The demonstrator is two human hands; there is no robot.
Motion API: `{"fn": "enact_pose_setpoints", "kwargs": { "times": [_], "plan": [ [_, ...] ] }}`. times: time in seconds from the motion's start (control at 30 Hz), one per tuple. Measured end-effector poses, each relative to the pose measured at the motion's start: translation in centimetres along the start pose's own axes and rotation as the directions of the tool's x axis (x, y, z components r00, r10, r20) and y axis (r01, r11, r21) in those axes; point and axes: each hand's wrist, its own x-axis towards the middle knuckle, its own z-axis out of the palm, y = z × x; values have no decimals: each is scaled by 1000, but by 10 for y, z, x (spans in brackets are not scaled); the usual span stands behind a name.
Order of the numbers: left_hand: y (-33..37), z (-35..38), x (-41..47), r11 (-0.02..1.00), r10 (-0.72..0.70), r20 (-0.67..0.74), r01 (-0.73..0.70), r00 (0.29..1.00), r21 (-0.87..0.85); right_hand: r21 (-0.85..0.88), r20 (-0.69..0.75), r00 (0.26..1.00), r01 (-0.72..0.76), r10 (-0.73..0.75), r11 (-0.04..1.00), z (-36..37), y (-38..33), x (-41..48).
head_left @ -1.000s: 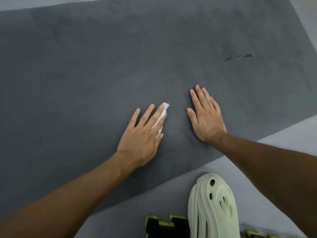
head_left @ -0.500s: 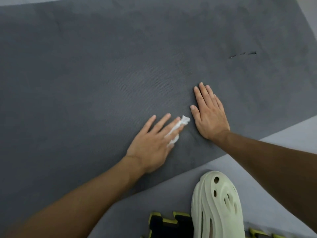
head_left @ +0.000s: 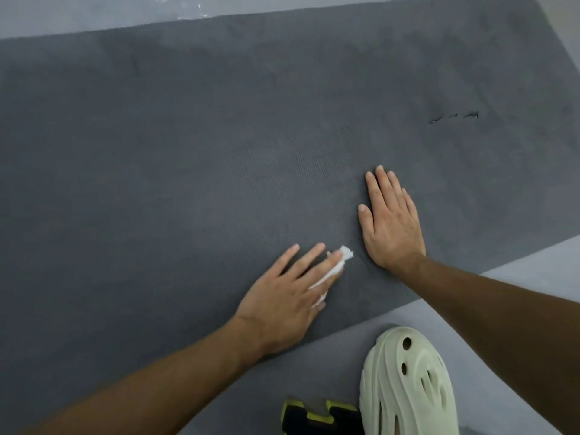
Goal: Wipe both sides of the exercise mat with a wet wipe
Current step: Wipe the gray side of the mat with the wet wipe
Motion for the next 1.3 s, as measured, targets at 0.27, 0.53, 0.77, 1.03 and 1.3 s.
{"fn": "enact_pose_setpoints", "kwargs": {
  "times": [0.27, 0.53, 0.77, 1.03, 1.3],
  "plan": [
    [-52, -16, -6, 989, -139, 15, 138, 990, 46, -2, -15, 1000, 2, -2, 1000, 2, 0, 0],
    [-132, -37, -24, 839, -544, -76, 543, 836, -31, 60, -20, 998, -56, 57, 997, 4, -12, 1],
    [-158, -50, -47, 693, -721, -80, 714, 688, -105, 86, -24, 995, -99, 101, 991, 8, -41, 0],
    [-95, -24, -50, 834, -549, -83, 552, 831, 4, 42, 94, 959, 265, -268, 963, 7, -113, 5],
    [-135, -30, -111, 724, -690, -71, 688, 720, -59, 35, 132, 946, 293, -295, 955, 6, -137, 13]
  ]
}}
